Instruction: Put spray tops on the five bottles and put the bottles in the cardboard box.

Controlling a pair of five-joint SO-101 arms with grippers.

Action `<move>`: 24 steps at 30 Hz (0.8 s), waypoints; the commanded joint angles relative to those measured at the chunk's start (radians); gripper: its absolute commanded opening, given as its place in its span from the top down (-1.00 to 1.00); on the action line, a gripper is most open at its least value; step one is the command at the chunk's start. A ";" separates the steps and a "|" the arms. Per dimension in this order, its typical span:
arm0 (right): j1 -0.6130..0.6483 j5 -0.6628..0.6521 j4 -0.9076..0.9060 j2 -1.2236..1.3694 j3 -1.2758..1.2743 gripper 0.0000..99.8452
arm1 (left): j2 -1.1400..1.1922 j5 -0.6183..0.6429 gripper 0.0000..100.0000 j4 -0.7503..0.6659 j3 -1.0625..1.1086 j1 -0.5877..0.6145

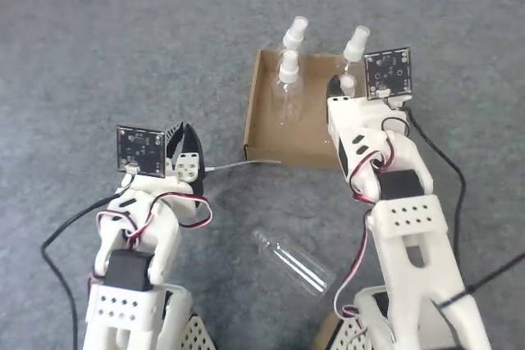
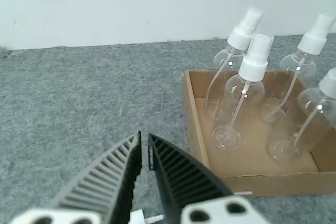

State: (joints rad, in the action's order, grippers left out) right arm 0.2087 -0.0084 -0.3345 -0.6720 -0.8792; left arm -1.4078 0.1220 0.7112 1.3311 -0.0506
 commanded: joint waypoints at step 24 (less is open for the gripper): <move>-0.004 -0.014 -0.691 -0.409 0.299 0.43 | 0.009 0.009 0.97 -0.025 -0.008 0.008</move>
State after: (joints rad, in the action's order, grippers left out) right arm 0.2102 -0.0084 -0.9298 -1.0157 -0.6414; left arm -1.4078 0.1220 0.7112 1.3311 -0.0491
